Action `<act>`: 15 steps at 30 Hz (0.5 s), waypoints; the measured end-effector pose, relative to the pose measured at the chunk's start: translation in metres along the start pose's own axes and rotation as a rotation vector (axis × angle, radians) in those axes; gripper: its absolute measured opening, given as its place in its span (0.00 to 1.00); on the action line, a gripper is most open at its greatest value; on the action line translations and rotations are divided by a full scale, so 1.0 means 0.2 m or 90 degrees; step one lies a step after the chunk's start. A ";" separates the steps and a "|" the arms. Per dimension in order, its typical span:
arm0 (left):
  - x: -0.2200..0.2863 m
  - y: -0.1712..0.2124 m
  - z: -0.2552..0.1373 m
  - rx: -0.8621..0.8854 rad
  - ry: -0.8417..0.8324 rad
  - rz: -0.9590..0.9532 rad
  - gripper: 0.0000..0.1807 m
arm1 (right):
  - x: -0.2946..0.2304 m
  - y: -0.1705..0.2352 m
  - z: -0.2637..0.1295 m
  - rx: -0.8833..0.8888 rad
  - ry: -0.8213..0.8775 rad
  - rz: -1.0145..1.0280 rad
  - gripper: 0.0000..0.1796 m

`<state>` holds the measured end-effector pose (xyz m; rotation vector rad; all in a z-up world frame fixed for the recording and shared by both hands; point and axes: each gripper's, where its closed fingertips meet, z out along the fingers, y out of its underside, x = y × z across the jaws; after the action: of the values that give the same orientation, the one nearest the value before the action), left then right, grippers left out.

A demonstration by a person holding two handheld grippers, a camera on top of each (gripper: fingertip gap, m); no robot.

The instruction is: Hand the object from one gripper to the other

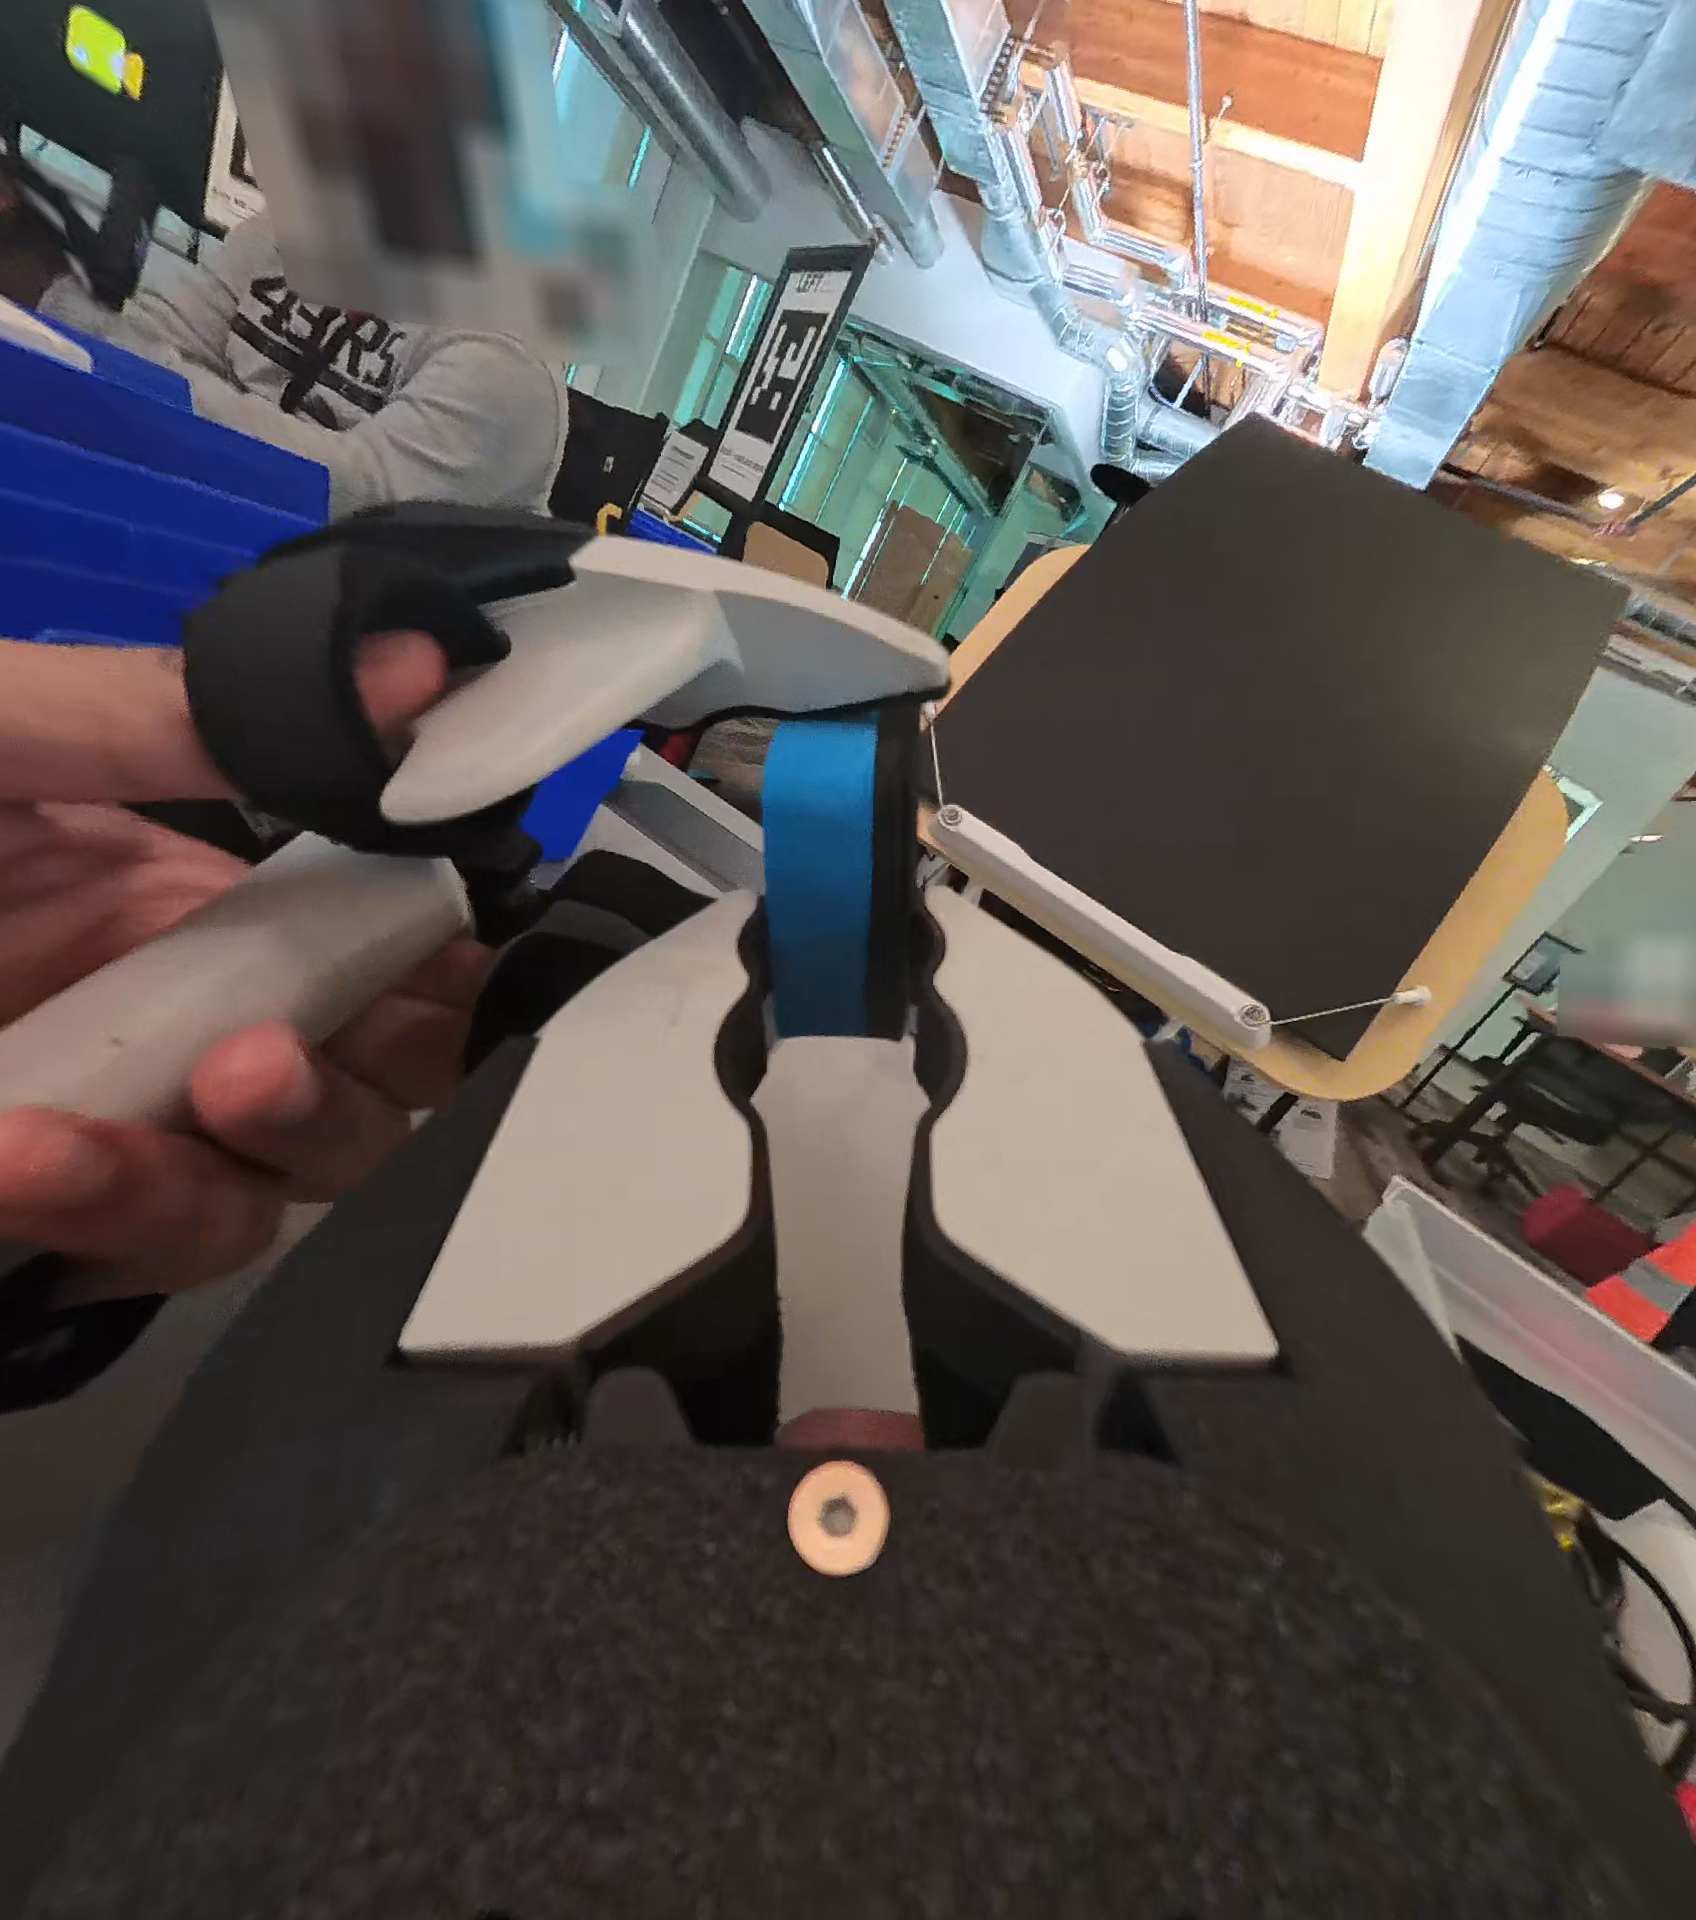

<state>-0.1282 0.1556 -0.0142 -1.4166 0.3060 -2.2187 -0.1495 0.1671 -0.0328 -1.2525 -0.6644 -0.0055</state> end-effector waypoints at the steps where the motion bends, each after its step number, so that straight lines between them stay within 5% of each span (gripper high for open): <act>1: -0.01 0.00 -0.01 -0.007 -0.005 0.004 0.34 | 0.00 0.01 0.00 -0.008 -0.003 -0.013 0.13; 8: -0.10 0.00 -0.07 -0.133 -0.149 0.198 0.36 | -0.02 0.09 0.02 -0.045 -0.021 -0.051 0.13; 15: -0.12 -0.15 -0.20 -0.140 -0.262 0.299 0.37 | -0.03 0.19 0.04 -0.094 -0.051 -0.068 0.13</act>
<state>-0.1632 0.1917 -0.0378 -1.6692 0.6739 -1.5158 -0.1447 0.1849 -0.0676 -1.3621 -0.8115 -0.0952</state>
